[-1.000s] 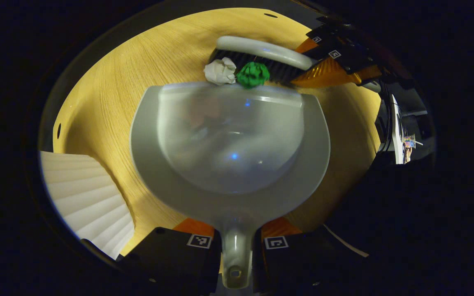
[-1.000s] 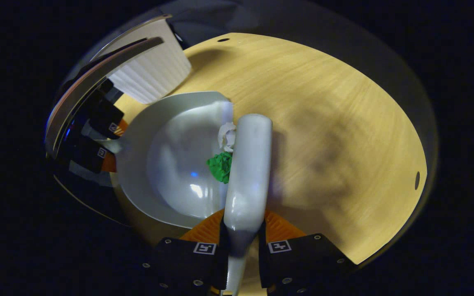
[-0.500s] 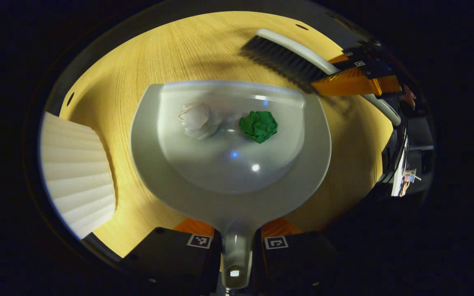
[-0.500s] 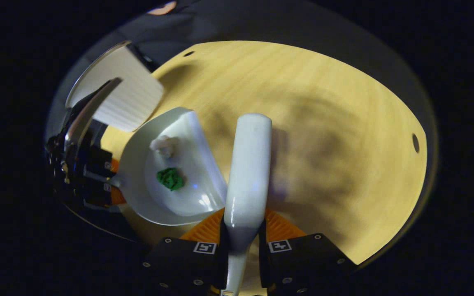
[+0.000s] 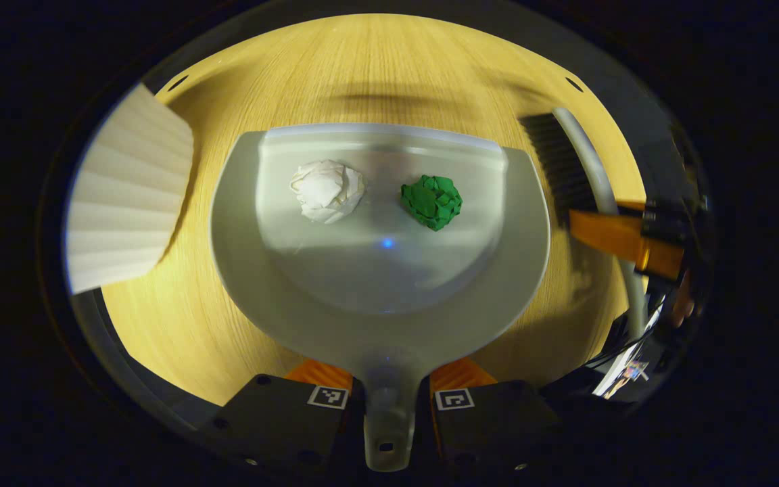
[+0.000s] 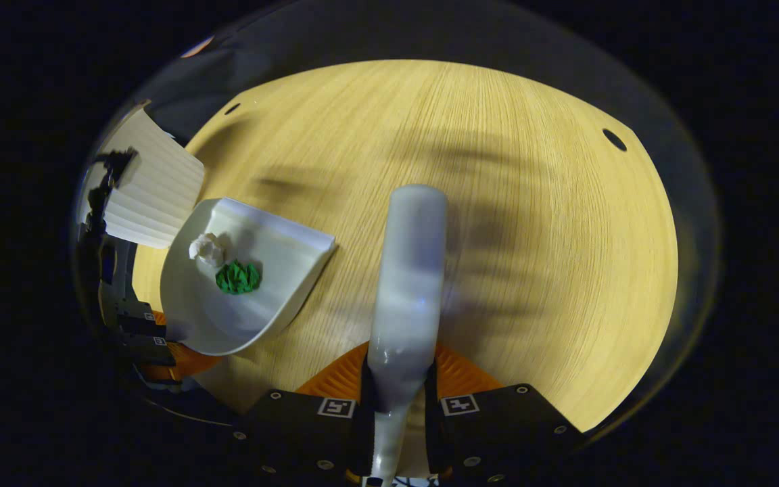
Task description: Pick up the small broom and dustpan from the desktop, sweep the trash into the dustpan with the broom, and then empty the trash into the garbage bin.
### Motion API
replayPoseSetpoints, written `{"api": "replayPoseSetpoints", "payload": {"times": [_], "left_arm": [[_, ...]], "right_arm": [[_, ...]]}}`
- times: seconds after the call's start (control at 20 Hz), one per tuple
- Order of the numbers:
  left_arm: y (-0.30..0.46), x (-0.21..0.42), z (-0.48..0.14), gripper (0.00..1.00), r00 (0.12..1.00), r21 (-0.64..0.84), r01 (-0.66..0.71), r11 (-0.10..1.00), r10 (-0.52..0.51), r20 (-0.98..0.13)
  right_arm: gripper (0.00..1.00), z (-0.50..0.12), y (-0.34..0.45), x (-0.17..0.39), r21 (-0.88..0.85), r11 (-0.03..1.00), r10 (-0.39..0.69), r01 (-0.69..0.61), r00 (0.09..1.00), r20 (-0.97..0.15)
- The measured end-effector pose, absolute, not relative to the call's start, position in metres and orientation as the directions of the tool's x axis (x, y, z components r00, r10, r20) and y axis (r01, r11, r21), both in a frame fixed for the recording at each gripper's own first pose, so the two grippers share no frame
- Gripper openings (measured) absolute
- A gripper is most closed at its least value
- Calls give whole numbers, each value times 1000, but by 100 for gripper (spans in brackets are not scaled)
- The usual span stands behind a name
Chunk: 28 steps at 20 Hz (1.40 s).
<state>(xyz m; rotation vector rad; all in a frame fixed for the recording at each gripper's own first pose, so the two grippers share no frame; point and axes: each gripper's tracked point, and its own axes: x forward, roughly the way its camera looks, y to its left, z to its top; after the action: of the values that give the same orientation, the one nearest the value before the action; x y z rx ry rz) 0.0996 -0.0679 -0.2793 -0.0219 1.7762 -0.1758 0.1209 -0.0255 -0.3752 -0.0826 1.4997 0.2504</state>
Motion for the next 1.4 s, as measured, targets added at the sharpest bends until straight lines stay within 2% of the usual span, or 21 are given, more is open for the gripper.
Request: {"api": "replayPoseSetpoints", "payload": {"times": [0.2,0.3,0.5,0.6,0.65,0.7,0.75,0.8,0.85,1.0,1.1,1.2,1.4], "left_arm": [[-71,105,-276,32,-214,-125,3,992,-122,-969],[-74,107,-272,32,-205,-134,1,991,-131,-970],[-72,112,-263,32,-160,-166,13,986,-162,-974],[-67,118,-260,32,-114,-150,39,988,-145,-983],[-66,121,-256,32,-89,-139,58,989,-134,-987],[-63,126,-249,32,-57,-137,71,988,-133,-989],[-64,132,-236,32,-29,-141,85,986,-139,-990],[-62,140,-226,32,4,-139,95,986,-140,-990],[-61,142,-216,32,31,-139,107,984,-143,-989],[-52,145,-183,32,92,-157,141,978,-170,-981],[-46,156,-153,32,139,-150,166,975,-174,-975],[-44,170,-117,32,187,-162,151,975,-189,-964],[-15,210,-37,31,315,-179,72,981,-192,-929]], "right_arm": [[31,-375,-15,106,69,998,69,7,19,-997],[31,-377,-11,102,60,996,60,64,5,-998],[33,-381,-9,92,66,998,66,21,24,-998],[36,-388,-14,89,67,998,67,7,47,-997],[46,-391,-24,85,68,998,68,1,54,-996],[40,-393,-30,81,68,998,68,-5,59,-996],[41,-398,-39,77,62,998,62,-12,64,-996],[56,-404,-45,74,60,998,61,-19,79,-995],[50,-410,-52,68,57,998,59,-25,92,-994],[68,-411,-77,55,63,998,65,-25,103,-993],[76,-416,-90,49,72,997,75,-27,109,-991],[82,-413,-87,51,71,997,75,-40,117,-990],[87,-414,-85,52,85,995,91,-56,121,-988]]}}
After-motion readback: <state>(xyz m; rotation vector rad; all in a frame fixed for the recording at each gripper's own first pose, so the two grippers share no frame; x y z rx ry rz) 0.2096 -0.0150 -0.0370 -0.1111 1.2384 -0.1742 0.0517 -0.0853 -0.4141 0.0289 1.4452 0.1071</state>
